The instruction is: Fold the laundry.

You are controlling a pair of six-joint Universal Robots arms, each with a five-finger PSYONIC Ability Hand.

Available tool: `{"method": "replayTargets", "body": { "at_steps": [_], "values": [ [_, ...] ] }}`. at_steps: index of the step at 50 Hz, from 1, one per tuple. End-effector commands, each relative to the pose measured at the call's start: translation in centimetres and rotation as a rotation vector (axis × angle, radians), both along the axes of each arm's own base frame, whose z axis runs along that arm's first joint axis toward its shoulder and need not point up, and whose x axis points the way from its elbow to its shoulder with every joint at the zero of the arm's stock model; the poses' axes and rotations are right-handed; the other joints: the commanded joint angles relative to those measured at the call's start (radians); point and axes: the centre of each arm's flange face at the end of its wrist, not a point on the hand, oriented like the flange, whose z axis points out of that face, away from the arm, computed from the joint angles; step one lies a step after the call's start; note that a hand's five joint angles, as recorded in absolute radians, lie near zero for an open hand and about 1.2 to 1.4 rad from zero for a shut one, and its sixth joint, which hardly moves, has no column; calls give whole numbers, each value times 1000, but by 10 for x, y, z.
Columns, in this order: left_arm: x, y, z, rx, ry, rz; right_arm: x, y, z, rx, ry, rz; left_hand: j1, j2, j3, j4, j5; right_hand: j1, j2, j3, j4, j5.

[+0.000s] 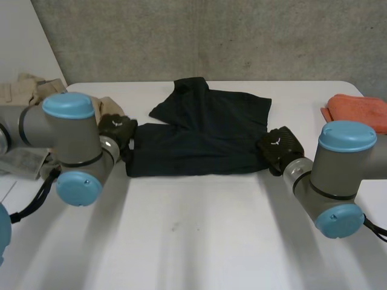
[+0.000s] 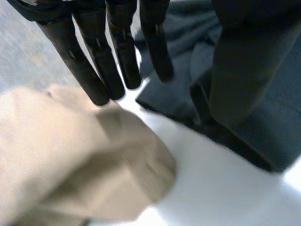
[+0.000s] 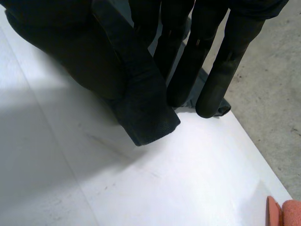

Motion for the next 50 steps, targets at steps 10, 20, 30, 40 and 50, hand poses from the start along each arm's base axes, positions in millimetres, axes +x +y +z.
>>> {"method": "replayTargets", "body": {
  "at_steps": [10, 20, 30, 40, 50],
  "values": [
    [13, 54, 30, 68, 2, -65, 0, 17, 5, 69, -47, -37, 54, 36, 22, 28, 29, 277, 237, 200, 197, 205],
    [11, 79, -7, 221, -31, -147, 4, 20, -1, 74, -32, -23, 340, 321, 308, 314, 315, 277, 237, 200, 197, 205],
    [9, 56, -27, 237, -64, -98, 3, 21, -3, 76, -13, -18, -28, -46, -60, -54, -53, 277, 237, 200, 197, 205],
    [4, 30, -24, 163, -79, -70, 2, 23, -4, 79, -12, -18, 34, 15, 2, 8, 9, 277, 237, 200, 197, 205],
    [-10, 12, -31, 68, -136, -116, 4, 26, -6, 83, -5, -9, 192, 174, 160, 166, 167, 277, 237, 200, 197, 205]
  ]
}}
